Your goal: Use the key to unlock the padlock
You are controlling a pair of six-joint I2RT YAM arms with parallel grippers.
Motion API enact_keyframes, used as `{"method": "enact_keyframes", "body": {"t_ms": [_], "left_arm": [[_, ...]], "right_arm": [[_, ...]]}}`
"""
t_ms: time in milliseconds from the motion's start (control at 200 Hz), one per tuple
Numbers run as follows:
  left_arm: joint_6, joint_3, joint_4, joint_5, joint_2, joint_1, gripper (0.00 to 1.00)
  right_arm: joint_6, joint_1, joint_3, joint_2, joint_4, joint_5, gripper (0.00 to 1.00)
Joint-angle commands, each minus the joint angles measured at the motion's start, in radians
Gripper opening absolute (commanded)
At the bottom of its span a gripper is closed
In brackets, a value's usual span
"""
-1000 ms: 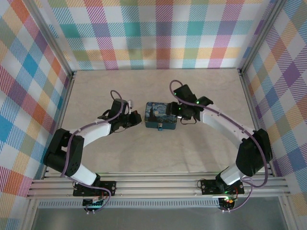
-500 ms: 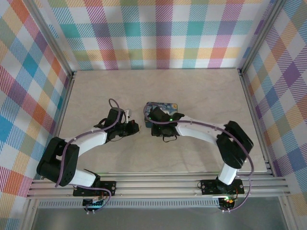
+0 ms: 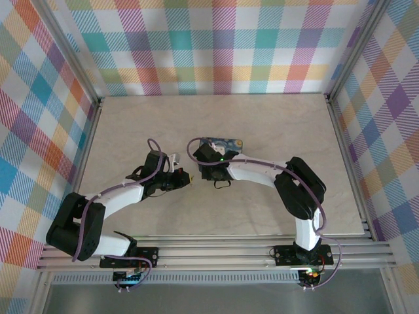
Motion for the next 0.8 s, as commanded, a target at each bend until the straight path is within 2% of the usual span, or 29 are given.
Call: {"method": "enact_keyframes", "body": {"t_ms": [0, 795], "left_arm": [[0.027, -0.009, 0.032, 0.026, -0.005, -0.005, 0.00], [0.038, -0.021, 0.044, 0.035, 0.014, -0.005, 0.00]], "right_arm": [[-0.006, -0.018, 0.024, 0.022, -0.013, 0.044, 0.44], [-0.018, -0.033, -0.004, 0.034, -0.035, 0.080, 0.46]]}}
